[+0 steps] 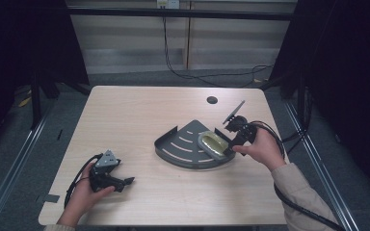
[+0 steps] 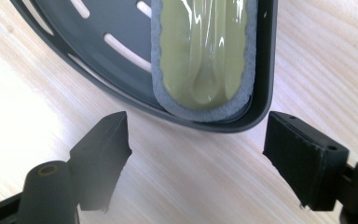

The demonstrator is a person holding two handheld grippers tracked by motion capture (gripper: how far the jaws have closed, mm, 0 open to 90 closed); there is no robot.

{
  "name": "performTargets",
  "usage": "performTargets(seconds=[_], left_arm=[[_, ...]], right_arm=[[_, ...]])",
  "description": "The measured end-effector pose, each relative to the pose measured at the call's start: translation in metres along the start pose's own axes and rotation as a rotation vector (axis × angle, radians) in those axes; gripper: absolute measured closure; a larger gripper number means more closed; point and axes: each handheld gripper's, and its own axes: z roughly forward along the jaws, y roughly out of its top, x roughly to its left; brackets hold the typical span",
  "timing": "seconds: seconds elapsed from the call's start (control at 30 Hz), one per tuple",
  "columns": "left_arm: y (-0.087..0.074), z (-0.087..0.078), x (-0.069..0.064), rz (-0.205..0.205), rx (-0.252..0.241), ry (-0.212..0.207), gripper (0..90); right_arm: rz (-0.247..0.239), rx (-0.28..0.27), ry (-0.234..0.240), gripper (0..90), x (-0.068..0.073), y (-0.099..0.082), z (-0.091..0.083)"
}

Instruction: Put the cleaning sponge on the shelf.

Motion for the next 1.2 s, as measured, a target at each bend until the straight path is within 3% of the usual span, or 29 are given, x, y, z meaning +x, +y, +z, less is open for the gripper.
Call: performTargets(seconds=[0.8, 1.2], left_arm=[[0.0, 0.0, 0.0, 0.0, 0.0, 0.0, 10.3], [0.0, 0.0, 0.0, 0.0, 0.0, 0.0, 10.3]], right_arm=[[-0.034, -0.002, 0.002, 21.8, 0.001, -0.032, 0.004], [-0.022, 0.006, 0.004, 21.4, -0.006, -0.052, 0.009]])
